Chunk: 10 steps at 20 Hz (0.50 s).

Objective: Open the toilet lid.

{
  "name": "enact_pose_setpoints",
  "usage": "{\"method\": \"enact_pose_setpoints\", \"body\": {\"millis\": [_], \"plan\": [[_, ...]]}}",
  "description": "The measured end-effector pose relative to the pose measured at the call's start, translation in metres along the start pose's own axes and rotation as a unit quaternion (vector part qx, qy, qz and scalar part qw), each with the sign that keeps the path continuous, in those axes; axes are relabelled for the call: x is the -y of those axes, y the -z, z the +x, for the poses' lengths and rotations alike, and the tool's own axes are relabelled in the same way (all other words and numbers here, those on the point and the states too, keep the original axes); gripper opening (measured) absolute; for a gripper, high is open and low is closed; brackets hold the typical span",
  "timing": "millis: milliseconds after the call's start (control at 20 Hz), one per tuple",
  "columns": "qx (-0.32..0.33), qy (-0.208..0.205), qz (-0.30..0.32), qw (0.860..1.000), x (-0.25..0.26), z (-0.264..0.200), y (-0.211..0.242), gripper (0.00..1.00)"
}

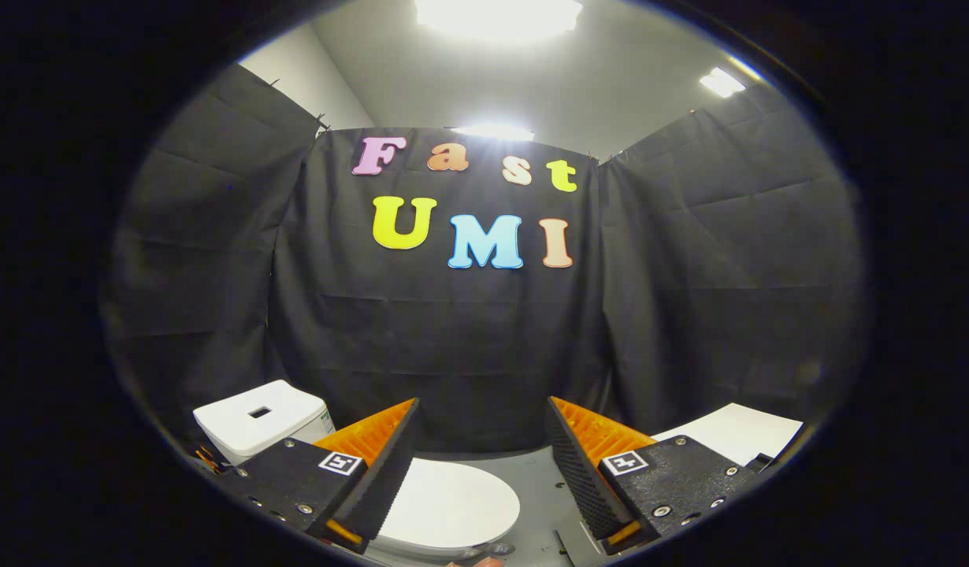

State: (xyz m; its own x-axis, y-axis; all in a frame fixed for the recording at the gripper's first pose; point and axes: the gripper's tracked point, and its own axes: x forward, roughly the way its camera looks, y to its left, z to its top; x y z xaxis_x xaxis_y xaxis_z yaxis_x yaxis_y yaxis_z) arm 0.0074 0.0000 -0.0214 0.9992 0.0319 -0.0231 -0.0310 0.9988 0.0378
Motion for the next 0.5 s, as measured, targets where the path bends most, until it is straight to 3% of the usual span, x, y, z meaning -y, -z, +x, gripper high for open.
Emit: {"method": "enact_pose_setpoints", "body": {"millis": [350, 500], "plan": [[0.016, -0.013, 0.008, 1.000, -0.004, 0.003, -0.001, 0.95], [-0.011, -0.017, 0.018, 1.000, -0.009, 0.013, 0.026, 0.95]]}}
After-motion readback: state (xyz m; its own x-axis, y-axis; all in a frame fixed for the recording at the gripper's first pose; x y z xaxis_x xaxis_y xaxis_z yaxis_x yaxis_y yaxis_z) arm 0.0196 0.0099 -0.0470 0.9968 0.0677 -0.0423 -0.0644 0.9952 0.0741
